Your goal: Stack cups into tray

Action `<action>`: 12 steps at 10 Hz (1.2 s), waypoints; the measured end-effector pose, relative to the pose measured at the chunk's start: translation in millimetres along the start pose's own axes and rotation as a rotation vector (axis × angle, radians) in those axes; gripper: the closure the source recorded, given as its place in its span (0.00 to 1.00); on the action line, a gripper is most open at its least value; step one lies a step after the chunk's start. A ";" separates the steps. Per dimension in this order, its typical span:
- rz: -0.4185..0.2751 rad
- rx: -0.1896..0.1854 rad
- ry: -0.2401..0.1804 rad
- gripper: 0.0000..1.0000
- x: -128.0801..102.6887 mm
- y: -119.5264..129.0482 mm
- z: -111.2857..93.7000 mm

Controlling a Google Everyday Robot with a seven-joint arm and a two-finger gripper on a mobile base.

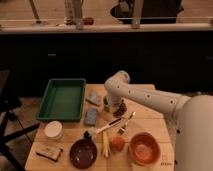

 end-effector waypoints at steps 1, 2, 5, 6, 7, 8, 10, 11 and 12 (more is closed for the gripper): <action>0.008 0.001 -0.001 0.86 1.5 0.3 -0.1; 0.012 0.002 0.004 0.95 3.5 0.2 -0.2; 0.022 0.001 0.007 1.00 8.0 0.7 -0.9; 0.017 -0.001 0.003 1.00 8.9 0.5 -0.7; 0.005 -0.006 -0.006 1.00 9.3 0.3 -0.1; -0.005 -0.009 -0.014 1.00 9.2 0.2 0.7; -0.027 -0.018 -0.037 1.00 8.8 -0.2 2.9; -0.027 -0.018 -0.037 1.00 9.1 0.2 2.9; -0.029 -0.019 -0.036 1.00 8.1 0.0 2.7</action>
